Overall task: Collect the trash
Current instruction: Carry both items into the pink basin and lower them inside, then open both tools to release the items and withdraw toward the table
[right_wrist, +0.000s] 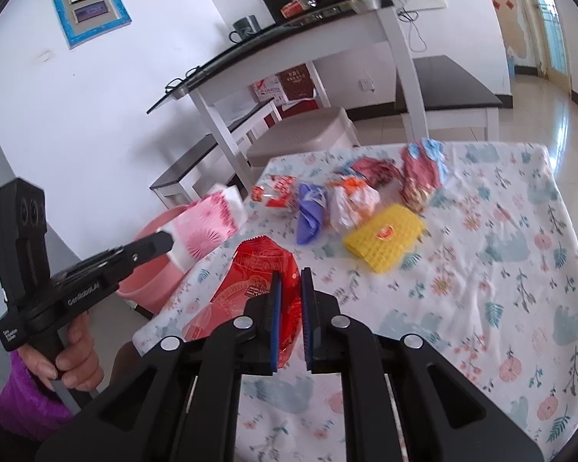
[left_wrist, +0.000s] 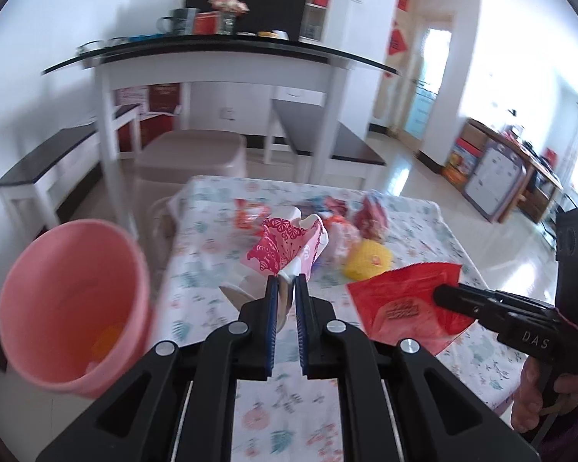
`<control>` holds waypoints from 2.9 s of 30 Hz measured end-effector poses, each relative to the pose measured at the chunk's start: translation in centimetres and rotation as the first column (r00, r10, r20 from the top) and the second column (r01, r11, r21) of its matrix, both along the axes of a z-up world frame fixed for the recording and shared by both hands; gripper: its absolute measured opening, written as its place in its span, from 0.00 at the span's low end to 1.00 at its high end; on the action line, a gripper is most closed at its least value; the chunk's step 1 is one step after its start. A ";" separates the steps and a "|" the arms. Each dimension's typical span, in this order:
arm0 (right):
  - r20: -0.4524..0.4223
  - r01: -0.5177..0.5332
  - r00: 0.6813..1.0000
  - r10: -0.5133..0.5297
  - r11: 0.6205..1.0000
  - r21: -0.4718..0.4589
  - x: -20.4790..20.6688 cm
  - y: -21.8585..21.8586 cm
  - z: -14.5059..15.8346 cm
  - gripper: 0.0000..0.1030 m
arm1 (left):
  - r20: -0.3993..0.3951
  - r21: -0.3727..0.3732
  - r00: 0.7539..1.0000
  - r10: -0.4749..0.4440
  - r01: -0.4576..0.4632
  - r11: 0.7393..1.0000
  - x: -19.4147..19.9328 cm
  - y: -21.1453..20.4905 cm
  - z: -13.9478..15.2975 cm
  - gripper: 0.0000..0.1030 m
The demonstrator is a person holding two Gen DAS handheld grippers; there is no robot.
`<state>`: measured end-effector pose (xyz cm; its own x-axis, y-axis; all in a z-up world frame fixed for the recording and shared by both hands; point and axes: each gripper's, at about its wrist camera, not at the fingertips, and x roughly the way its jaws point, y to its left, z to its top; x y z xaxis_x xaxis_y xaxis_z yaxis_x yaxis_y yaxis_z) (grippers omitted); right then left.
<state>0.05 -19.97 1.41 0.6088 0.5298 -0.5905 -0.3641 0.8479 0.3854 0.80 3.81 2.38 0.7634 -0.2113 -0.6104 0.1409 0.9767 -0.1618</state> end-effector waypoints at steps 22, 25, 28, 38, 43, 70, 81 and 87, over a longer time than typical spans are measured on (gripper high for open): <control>0.158 -0.212 0.961 0.225 0.973 -0.092 2.6 18.8 3.2 0.09 | 0.015 0.000 0.908 0.418 -0.419 0.908 -6.0 14.4 -0.1 0.08; 0.165 -0.234 0.954 0.250 0.966 -0.113 2.8 21.0 3.2 0.09 | 0.011 0.032 0.893 0.450 -0.450 0.892 -6.5 15.3 -0.6 0.08; 0.168 -0.252 0.947 0.275 0.957 -0.143 3.0 23.2 2.7 0.09 | -0.006 0.042 0.883 0.470 -0.469 0.882 -6.7 16.3 -1.2 0.08; 0.129 -0.268 0.944 0.303 0.935 -0.231 4.1 27.7 0.0 0.09 | -0.089 0.042 0.865 0.494 -0.493 0.869 -5.9 18.5 -3.4 0.08; 0.117 -0.269 0.945 0.306 0.928 -0.258 4.5 29.0 -1.2 0.09 | -0.100 0.053 0.865 0.492 -0.489 0.871 -5.4 18.6 -4.2 0.08; 0.077 -0.299 0.945 0.318 0.935 -0.189 4.9 28.1 -1.5 0.24 | -0.091 0.034 0.860 0.503 -0.502 0.864 -5.4 18.4 -3.6 0.29; 0.069 -0.226 0.968 0.243 0.955 -0.194 4.2 24.0 -1.3 0.24 | -0.069 0.049 0.878 0.473 -0.470 0.881 -5.4 16.2 -2.6 0.37; 0.058 -0.172 0.981 0.187 0.964 -0.200 4.1 20.9 -1.6 0.24 | -0.070 0.052 0.895 0.441 -0.438 0.898 -5.0 14.2 -2.1 0.38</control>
